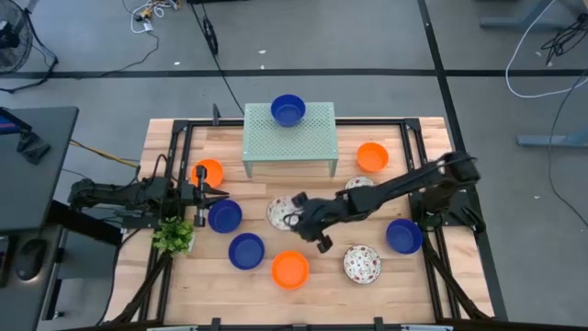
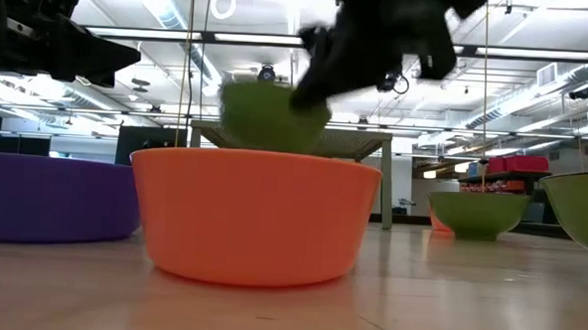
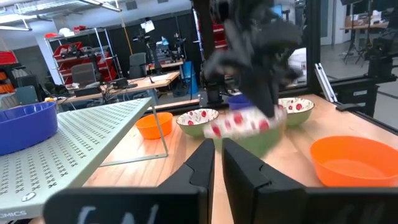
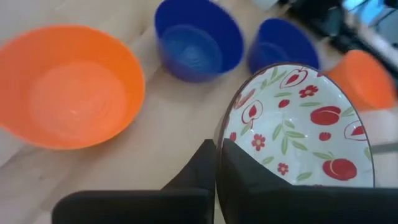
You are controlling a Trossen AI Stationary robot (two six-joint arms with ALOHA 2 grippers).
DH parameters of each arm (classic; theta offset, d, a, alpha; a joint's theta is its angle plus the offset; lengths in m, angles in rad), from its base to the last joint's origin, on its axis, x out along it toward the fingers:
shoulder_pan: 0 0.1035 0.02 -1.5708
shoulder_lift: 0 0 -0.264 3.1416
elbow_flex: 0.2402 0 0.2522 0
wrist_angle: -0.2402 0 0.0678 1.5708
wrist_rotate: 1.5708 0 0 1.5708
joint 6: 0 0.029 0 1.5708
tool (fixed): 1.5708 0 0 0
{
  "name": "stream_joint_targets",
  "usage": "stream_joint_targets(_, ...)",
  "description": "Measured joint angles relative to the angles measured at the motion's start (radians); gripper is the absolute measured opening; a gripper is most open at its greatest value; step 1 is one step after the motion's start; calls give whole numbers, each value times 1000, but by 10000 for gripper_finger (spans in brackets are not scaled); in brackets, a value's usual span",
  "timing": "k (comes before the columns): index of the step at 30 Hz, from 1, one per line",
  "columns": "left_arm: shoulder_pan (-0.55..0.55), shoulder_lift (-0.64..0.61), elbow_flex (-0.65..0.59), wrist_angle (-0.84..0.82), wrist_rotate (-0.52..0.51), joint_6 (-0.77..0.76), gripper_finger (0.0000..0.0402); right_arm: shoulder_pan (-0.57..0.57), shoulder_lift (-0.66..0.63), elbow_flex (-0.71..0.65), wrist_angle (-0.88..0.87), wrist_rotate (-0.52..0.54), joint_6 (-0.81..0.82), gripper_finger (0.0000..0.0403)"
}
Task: Pick & Place Mini bowls
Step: Put the white bowl on the shelf
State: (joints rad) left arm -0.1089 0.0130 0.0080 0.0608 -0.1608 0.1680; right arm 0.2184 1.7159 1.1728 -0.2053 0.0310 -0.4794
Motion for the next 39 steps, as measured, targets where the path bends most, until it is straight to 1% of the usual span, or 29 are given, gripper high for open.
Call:
stream_joint_targets(3,0,0,0,0,0,0,37,13,-97,-3,-31,49,-10,9)
stream_joint_targets(6,0,0,0,0,0,0,37,10,-203,6,-47,177,-28,9)
stream_joint_targets(9,0,0,0,0,0,0,37,-48,-269,44,-154,326,-40,9)
stream_joint_targets(11,0,0,0,0,0,0,37,-110,-287,93,-233,353,-42,9)
stream_joint_targets(14,0,0,0,0,0,0,37,-230,-285,174,-355,342,-41,9)
stream_joint_targets(16,0,0,0,0,0,0,37,-316,-268,202,-406,313,-57,9)
stream_joint_targets(21,0,0,0,1,0,0,37,-508,-251,208,-411,149,-90,9)
stream_joint_targets(24,0,0,0,0,0,0,37,-589,-230,208,-433,104,-90,9)
stream_joint_targets(30,0,0,0,2,0,0,37,-669,-192,208,-422,52,-99,9)
stream_joint_targets(34,0,0,0,2,0,0,37,-678,-146,207,-426,35,-113,9)
stream_joint_targets(39,0,0,0,1,0,0,37,-678,-100,207,-427,44,-138,9)
